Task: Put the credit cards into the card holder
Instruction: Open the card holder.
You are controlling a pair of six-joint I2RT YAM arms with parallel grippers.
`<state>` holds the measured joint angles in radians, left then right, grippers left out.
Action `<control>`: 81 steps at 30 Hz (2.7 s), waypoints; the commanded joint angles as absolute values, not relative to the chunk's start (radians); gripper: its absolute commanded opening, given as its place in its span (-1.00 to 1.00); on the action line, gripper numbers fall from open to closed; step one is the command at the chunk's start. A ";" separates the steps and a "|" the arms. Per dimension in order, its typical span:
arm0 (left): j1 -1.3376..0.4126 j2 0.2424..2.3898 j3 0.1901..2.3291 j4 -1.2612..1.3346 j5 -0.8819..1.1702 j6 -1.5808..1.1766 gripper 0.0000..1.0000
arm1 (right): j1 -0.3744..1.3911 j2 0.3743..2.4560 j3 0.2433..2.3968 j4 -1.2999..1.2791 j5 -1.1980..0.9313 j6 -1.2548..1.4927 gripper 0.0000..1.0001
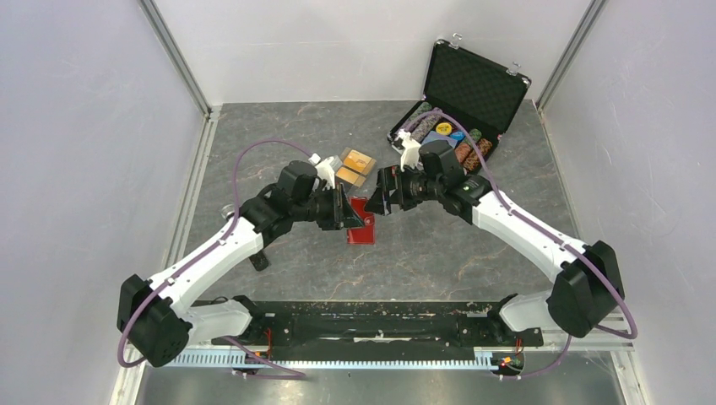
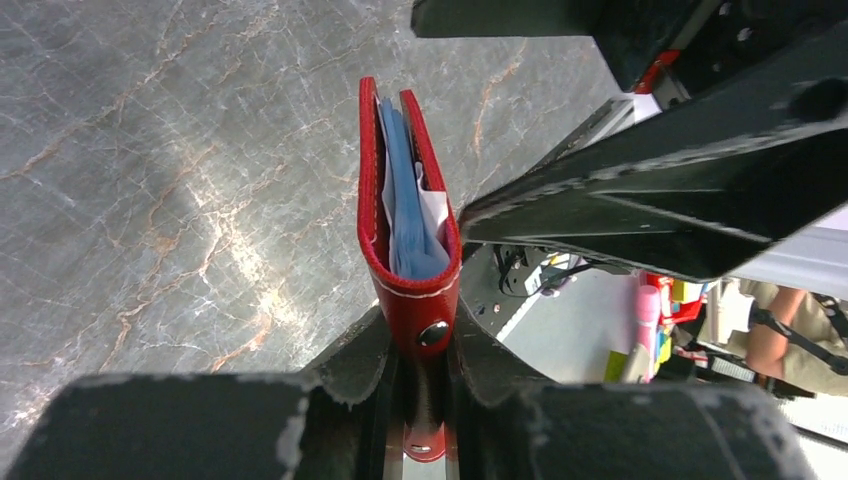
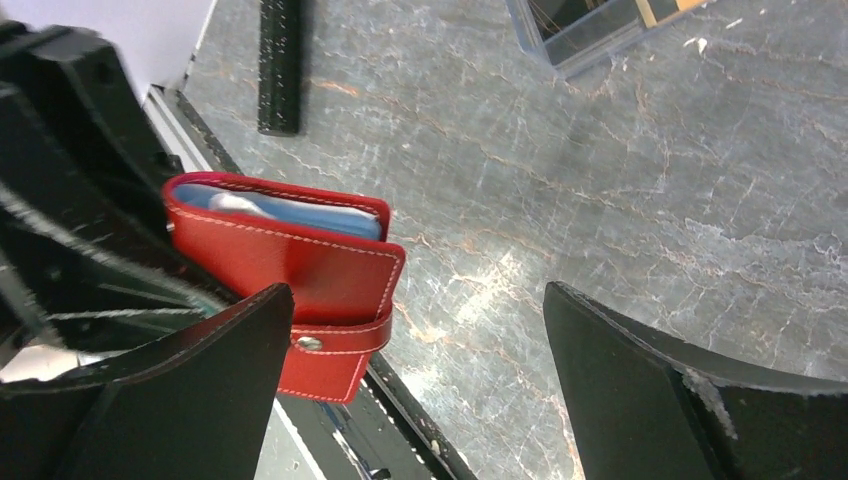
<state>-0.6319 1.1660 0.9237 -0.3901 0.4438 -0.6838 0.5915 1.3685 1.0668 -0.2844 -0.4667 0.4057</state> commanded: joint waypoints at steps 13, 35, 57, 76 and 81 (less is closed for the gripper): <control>-0.693 1.151 1.057 -0.548 0.172 -0.613 -0.96 | 0.706 1.465 1.167 -0.470 -0.353 0.310 0.36; -0.696 1.100 0.999 -0.482 0.174 -0.653 -0.95 | 0.680 1.331 1.085 -0.429 -0.348 0.322 0.57; -0.880 1.149 1.098 -0.614 -0.138 -0.550 -0.95 | 0.734 1.493 1.178 -0.418 -0.497 0.537 0.06; -0.847 1.154 1.102 -0.565 -0.182 -0.673 -0.96 | 0.830 1.536 1.139 -0.618 -0.404 0.304 -0.50; -0.798 1.116 1.028 -0.505 -0.073 -0.681 -0.96 | 0.796 1.490 1.123 -0.637 -0.321 0.296 -0.43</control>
<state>-0.8284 1.1671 1.0653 -0.6037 -0.1452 -0.6342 0.8261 1.5478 1.1275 -0.6147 -0.3912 0.3283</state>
